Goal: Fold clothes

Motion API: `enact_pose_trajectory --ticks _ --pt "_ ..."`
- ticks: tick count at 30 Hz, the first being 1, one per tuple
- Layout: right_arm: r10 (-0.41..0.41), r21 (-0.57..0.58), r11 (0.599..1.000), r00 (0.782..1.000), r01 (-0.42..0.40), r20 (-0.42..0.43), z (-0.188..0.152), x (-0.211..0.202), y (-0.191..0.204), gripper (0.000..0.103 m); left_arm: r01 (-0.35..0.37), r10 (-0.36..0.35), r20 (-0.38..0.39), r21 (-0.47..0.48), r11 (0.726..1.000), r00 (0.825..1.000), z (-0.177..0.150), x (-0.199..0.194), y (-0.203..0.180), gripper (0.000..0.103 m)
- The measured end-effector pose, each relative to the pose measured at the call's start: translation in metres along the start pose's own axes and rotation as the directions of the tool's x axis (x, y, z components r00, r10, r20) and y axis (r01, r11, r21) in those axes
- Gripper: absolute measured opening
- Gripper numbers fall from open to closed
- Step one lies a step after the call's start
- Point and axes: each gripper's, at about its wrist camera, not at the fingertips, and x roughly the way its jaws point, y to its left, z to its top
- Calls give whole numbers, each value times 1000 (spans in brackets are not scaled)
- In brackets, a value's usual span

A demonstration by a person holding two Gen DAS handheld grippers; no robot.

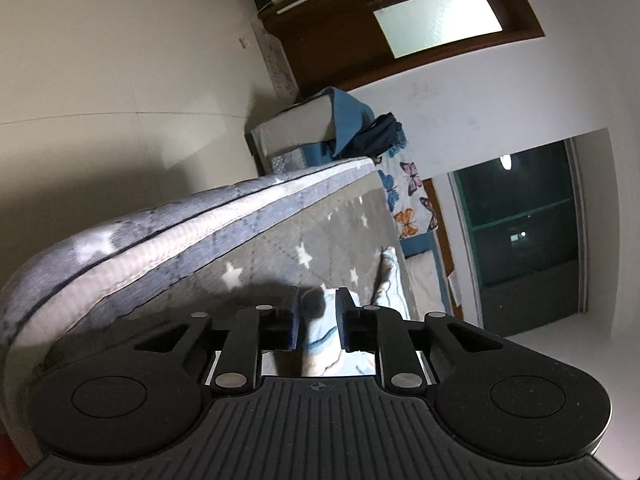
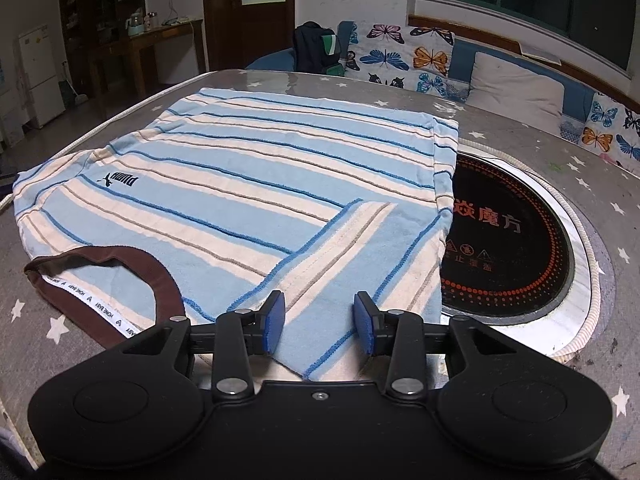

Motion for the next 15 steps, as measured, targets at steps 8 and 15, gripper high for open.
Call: enact_pose_trajectory --ticks 8,15 --pt "0 -1 1000 1000 0 1 0 0 -1 41 212 -196 -84 254 944 977 -24 5 -76 6" --pt "2 -3 1000 1000 -2 2 -1 -1 -4 41 359 -165 -407 465 809 898 -93 41 -124 6"
